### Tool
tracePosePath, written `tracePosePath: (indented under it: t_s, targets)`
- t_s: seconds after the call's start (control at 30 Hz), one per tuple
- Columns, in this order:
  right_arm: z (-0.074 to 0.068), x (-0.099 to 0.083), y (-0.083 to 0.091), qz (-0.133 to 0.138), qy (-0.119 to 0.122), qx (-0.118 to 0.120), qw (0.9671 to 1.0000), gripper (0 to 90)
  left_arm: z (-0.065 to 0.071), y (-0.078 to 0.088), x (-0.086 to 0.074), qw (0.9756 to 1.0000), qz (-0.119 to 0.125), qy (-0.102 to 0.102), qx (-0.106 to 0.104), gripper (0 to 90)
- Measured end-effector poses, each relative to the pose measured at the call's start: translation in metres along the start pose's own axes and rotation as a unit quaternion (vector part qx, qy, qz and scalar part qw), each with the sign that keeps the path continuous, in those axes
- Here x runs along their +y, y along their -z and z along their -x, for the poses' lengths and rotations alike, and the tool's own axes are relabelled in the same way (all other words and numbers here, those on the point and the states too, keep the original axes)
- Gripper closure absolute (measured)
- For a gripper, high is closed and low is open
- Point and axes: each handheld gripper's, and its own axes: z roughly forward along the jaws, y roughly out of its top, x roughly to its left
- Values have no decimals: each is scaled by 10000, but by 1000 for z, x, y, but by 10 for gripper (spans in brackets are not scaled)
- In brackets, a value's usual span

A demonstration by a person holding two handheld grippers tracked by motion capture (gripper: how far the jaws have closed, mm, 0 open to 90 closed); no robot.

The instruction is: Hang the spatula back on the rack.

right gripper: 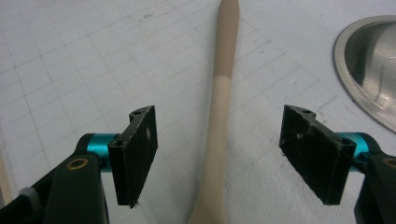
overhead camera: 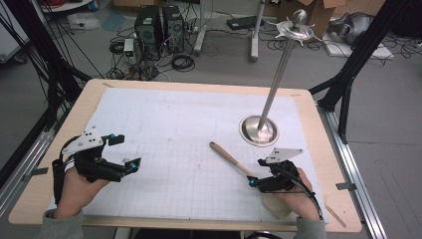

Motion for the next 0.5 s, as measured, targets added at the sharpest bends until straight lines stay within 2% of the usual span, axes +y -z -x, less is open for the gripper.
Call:
tracePosePath:
  t_s: [0.27,0.5]
  targets:
    - [0,-1,-4,-142,-73,-56,9999,271,-1,-2,-1,10000,-21,26,-1,17]
    - [-1,-2,-10,-288,-39,-111,9995,271,-1,-3,-1,10000,-40,8,0,17]
